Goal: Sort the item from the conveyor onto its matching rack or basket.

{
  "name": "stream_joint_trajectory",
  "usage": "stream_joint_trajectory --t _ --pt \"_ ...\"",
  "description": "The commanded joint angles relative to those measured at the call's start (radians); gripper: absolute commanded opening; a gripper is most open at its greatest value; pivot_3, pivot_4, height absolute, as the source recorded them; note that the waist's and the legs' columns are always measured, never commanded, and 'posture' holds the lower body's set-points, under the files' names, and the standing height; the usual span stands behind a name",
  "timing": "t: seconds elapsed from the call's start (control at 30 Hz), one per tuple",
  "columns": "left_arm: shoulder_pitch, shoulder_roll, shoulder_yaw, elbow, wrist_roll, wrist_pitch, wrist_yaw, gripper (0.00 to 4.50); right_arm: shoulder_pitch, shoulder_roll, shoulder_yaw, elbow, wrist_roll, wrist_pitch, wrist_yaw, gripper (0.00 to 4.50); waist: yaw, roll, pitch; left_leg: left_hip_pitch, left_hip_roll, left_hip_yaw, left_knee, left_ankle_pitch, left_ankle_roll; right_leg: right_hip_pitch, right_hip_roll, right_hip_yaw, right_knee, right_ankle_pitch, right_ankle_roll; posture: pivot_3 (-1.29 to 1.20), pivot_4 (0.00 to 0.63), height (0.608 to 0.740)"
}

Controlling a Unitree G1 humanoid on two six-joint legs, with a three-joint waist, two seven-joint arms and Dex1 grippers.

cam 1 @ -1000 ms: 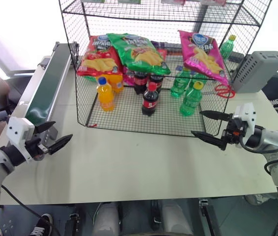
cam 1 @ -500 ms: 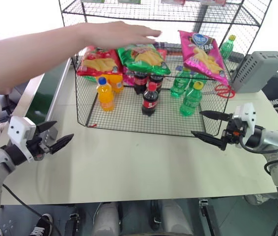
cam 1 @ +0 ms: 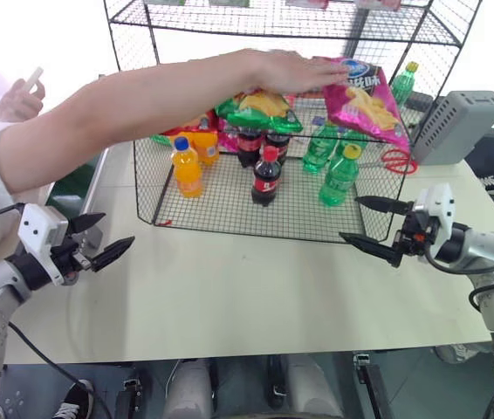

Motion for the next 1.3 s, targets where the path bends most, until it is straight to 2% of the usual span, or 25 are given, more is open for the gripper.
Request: stream_joint_trajectory --t 0.03,0.87,1.3 --pt "-0.027 0.027 0.017 -0.006 -0.003 -0.002 -0.002 4.50 0.007 0.011 -0.013 -0.011 0.002 -0.023 -0.004 4.38 0.000 0.000 0.000 0.000 0.000 0.000 0.000 0.000 0.000 0.000 0.000 0.000 0.000 0.000 0.000 0.00 0.150 0.740" --pt "-0.005 -0.007 0.014 -0.047 -0.009 -0.003 0.040 4.50 -0.058 0.006 0.008 0.023 -0.014 -0.022 0.023 4.38 0.000 0.000 0.000 0.000 0.000 0.000 0.000 0.000 0.000 0.000 0.000 0.000 0.000 0.000 0.000 0.00 0.150 0.740" --pt "0.005 0.016 0.034 -0.058 -0.029 0.087 0.061 4.50 -0.081 0.036 0.045 -0.012 -0.009 -0.018 0.009 4.38 -0.001 0.000 0.000 0.000 0.000 0.000 0.000 0.000 0.000 0.000 0.000 0.000 0.001 0.000 0.000 0.00 0.150 0.740"
